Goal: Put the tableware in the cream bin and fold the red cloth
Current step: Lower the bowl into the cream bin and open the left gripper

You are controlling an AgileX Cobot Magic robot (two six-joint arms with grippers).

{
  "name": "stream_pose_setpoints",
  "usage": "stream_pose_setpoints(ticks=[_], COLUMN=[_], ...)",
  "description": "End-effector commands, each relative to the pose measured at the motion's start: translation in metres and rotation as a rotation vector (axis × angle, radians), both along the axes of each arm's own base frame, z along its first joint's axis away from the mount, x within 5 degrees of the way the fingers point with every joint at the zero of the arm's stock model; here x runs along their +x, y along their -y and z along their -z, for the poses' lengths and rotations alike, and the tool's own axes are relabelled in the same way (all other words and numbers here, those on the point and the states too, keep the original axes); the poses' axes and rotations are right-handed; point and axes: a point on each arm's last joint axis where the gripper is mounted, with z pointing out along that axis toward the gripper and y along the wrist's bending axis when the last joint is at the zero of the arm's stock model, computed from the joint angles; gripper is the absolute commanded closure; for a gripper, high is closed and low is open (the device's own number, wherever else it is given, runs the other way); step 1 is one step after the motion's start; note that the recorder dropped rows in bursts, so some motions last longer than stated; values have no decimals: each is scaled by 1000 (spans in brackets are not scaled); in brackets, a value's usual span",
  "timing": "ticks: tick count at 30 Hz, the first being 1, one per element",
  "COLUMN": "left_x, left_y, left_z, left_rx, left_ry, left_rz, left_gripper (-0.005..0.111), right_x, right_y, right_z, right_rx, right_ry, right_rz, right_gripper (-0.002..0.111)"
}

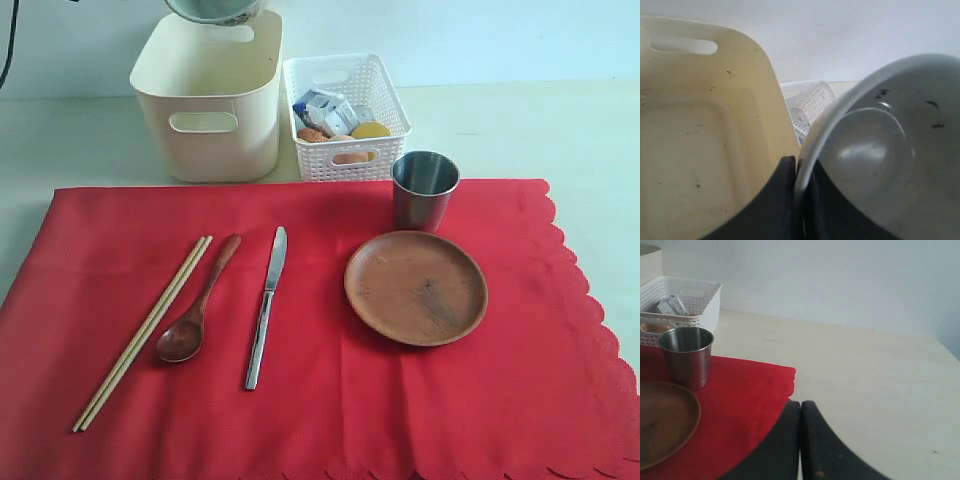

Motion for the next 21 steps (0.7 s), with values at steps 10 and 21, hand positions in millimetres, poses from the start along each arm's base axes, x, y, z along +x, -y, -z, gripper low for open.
stream_pose_setpoints(ticks=[10, 21], left_x=[29, 38], left_y=[-7, -9], left_z=[40, 65], left_rx=[-41, -55], left_ry=[-56, -100], left_rz=[-76, -108], left_gripper=[107, 107], right_x=[0, 0], right_y=[0, 0], right_z=[1, 1], right_rx=[3, 3], right_ry=[3, 3], right_rz=[4, 4], right_gripper=[108, 108])
